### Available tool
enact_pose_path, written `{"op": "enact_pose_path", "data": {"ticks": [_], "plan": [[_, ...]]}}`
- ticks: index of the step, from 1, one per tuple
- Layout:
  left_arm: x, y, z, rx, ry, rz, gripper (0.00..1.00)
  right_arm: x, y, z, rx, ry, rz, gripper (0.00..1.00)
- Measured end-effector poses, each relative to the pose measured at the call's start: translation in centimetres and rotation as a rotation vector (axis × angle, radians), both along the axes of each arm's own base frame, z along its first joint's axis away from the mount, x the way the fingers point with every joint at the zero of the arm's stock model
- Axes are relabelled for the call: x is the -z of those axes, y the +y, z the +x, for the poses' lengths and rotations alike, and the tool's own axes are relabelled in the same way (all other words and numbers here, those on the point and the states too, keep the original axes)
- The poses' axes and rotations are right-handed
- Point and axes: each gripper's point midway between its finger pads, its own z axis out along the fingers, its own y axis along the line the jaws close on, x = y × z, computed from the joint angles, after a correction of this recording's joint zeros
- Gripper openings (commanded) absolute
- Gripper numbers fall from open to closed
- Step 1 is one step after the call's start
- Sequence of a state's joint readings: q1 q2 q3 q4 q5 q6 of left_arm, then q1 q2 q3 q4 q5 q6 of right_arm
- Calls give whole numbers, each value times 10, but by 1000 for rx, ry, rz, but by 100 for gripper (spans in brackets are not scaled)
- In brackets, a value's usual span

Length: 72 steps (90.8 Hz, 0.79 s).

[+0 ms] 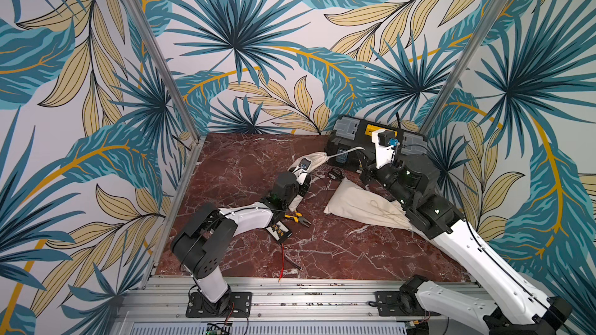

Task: Close the soil bag
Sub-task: Frap the soil bag at the center of the board.

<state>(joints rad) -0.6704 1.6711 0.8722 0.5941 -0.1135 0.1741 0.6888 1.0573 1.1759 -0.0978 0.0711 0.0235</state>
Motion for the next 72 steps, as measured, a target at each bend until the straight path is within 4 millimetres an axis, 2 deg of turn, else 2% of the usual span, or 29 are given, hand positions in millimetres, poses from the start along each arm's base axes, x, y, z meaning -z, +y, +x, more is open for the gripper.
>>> {"op": "enact_pose_path", "data": {"ticks": [6, 16, 29, 38, 41, 47, 53, 63, 72], "plan": [[-19, -21, -17, 98, -37, -16, 54, -8, 3, -2, -21, -12, 12, 0], [-56, -55, -42, 251, -117, -61, 56, -8, 5, -4, -38, -10, 15, 0], [-94, -84, -56, 378, -192, -108, 56, -4, 6, -5, -46, 3, 10, 0], [-114, -101, -63, 449, -230, -139, 53, -3, 6, -6, -49, 8, 11, 0], [-118, -106, -64, 469, -237, -146, 50, -4, 5, -7, -49, 7, 12, 0], [-120, -115, -66, 499, -242, -153, 38, -6, 3, -9, -48, 5, 14, 0], [-119, -123, -66, 521, -237, -156, 32, -8, 0, -12, -45, 2, 15, 0], [-109, -130, -67, 541, -214, -154, 29, -9, -7, -16, -29, 1, 15, 0], [-98, -128, -68, 529, -199, -154, 31, -9, -13, -19, -10, 1, 13, 0]]}}
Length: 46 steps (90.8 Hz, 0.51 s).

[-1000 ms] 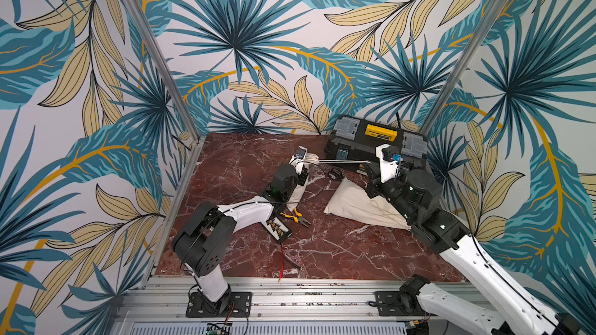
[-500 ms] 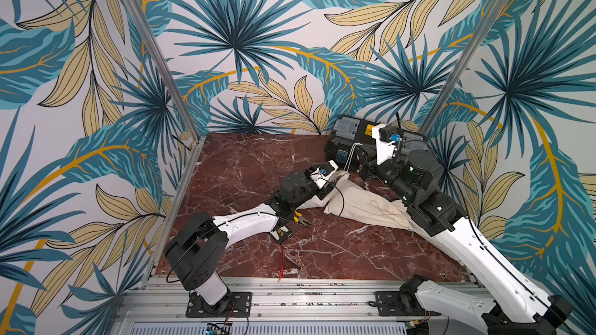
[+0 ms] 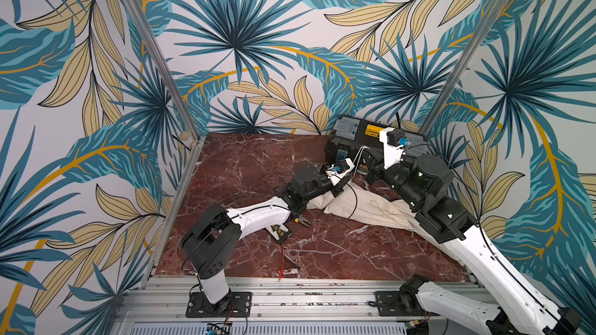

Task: Close the soil bag
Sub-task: Frap the soil bag at the center of the board.

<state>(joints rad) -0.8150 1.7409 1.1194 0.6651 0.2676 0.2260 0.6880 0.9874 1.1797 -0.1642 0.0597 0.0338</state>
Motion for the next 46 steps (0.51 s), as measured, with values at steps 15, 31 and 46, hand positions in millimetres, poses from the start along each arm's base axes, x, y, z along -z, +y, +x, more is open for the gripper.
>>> {"op": "enact_pose_path", "data": {"ticks": [15, 31, 46], "plan": [[23, 22, 7, -121, 39, 7, 38, 3, -3, 0, 14, 7, -8, 0], [18, 58, 6, -222, 38, -19, 48, 6, -3, 1, 15, 11, -15, 0], [-9, 70, -5, -203, 3, -63, 59, 7, -2, 1, 14, 10, -14, 0]]}}
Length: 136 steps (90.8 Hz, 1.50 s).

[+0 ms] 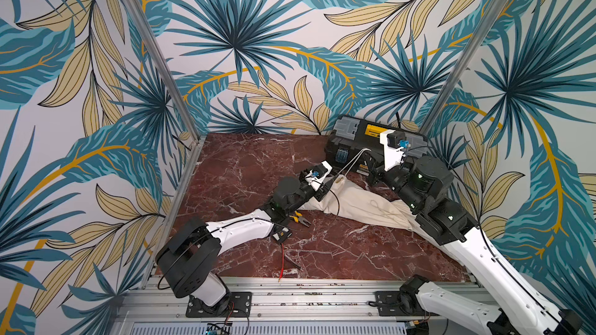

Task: Close the soil bag
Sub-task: Frap the soil bag at the center of the board.

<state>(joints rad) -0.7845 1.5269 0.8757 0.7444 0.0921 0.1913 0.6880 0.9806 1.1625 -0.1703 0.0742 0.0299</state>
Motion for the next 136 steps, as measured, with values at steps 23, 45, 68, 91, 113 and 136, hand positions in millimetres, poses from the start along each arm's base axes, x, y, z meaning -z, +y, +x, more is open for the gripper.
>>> {"op": "enact_pose_path", "data": {"ticks": [23, 45, 68, 91, 113, 136], "plan": [[-27, -40, -32, 212, -45, -4, 62, 1, 2, -1, -12, -2, 3, 0], [-18, -81, -30, 285, -29, 42, 22, -3, -2, -5, -11, -9, 9, 0], [17, -76, -1, 141, 2, 115, 0, 2, -26, -19, 46, 9, -21, 0], [27, -72, 27, -21, -26, 163, 14, 15, -54, -32, 121, 43, -88, 0], [39, -85, 43, -109, -5, 186, 19, 28, -80, -42, 199, 72, -158, 0], [81, -71, 70, -215, 133, 258, 24, 14, -110, -59, 278, 17, -123, 0]]}}
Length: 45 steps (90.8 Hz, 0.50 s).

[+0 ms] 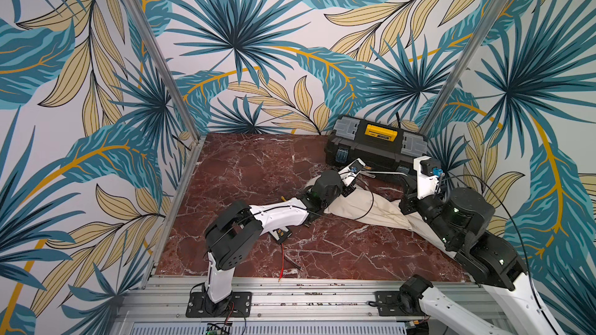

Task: Close the soil bag
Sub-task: Frap the soil bag at the center of the board.

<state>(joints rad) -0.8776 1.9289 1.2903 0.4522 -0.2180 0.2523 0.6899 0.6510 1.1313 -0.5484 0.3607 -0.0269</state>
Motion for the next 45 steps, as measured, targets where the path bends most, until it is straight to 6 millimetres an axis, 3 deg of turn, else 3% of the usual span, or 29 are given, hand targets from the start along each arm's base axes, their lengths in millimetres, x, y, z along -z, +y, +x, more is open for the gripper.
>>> {"op": "enact_pose_path", "data": {"ticks": [12, 18, 22, 32, 45], "plan": [[41, 24, 23, -82, 114, 54, 23, 1, -13, -9, 27, -18, 5, 0], [48, 31, 29, -115, 161, 51, 10, 5, -14, -7, 40, -14, -1, 0], [49, 35, 33, -132, 185, 40, 4, 8, -14, -7, 42, -9, -6, 0], [45, 46, 43, -158, 220, 2, 2, 16, -13, -5, 45, 8, -21, 0], [30, 78, 61, -183, 268, -57, 1, 34, -7, -2, 34, 39, -48, 0]]}}
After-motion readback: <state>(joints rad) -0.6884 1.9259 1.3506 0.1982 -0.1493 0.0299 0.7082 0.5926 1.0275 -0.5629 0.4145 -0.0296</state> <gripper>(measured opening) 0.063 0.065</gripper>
